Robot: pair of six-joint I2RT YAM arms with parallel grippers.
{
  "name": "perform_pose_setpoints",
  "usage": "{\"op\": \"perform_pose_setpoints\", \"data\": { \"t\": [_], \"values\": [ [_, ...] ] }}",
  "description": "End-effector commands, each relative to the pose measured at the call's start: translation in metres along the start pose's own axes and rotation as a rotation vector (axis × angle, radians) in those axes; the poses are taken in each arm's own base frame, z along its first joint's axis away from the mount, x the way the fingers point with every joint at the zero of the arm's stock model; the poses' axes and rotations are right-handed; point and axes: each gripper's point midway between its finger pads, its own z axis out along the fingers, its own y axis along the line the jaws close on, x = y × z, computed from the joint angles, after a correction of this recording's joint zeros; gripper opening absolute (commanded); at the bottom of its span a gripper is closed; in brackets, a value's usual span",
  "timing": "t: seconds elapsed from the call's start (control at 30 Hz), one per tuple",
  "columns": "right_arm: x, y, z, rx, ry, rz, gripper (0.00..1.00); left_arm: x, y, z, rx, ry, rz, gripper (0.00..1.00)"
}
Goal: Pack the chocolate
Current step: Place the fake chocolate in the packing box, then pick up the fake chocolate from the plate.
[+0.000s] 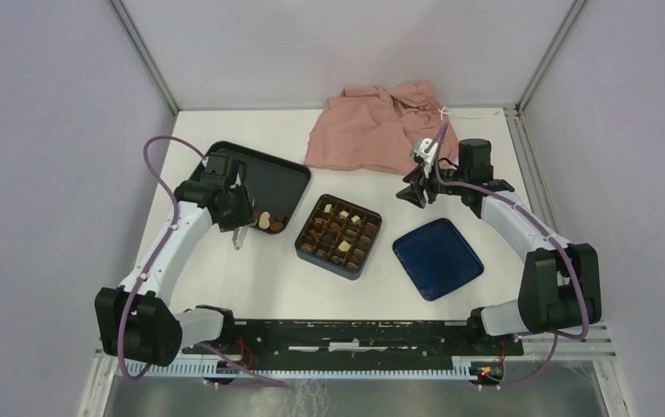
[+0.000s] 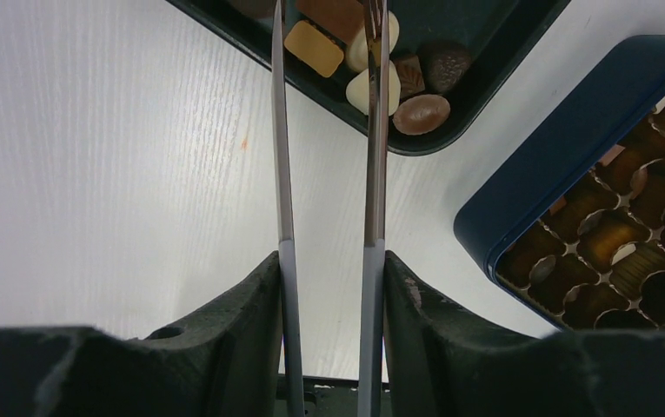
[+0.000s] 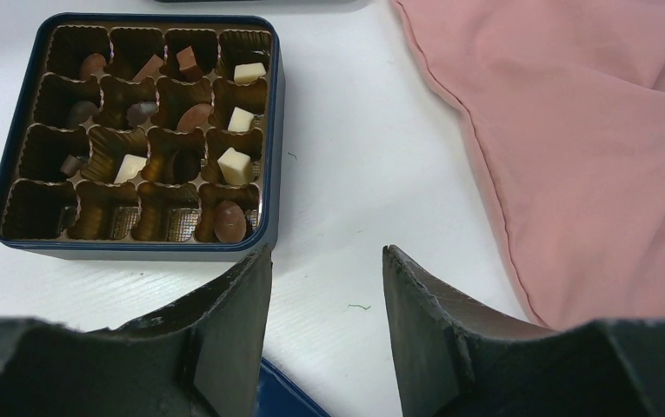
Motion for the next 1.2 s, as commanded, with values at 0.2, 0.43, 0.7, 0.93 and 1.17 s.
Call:
{"op": "perform_pose_setpoints", "data": {
  "t": [0.2, 0.43, 0.7, 0.93, 1.17],
  "values": [
    [-0.011, -0.001, -0.002, -0.008, -0.031, -0.023, 0.56, -0.028, 0.001, 0.008, 0.023, -0.038, 0.055, 0.49],
    [-0.011, -0.001, -0.002, -0.008, -0.030, -0.021, 0.56, -0.025, 0.003, 0.016, 0.019, -0.010, 0.061, 0.50],
    [-0.011, 0.000, -0.002, -0.010, -0.032, -0.024, 0.56, -0.026, -0.002, 0.026, 0.041, 0.017, 0.064, 0.50],
    [-0.012, 0.000, -0.002, -0.010, -0.032, -0.026, 0.56, -0.028, -0.005, 0.025, 0.054, 0.034, 0.061, 0.49],
    [-0.012, 0.000, -0.002, -0.010, -0.032, -0.025, 0.56, -0.031, -0.012, 0.019, 0.086, 0.024, 0.056, 0.23]
  ]
}}
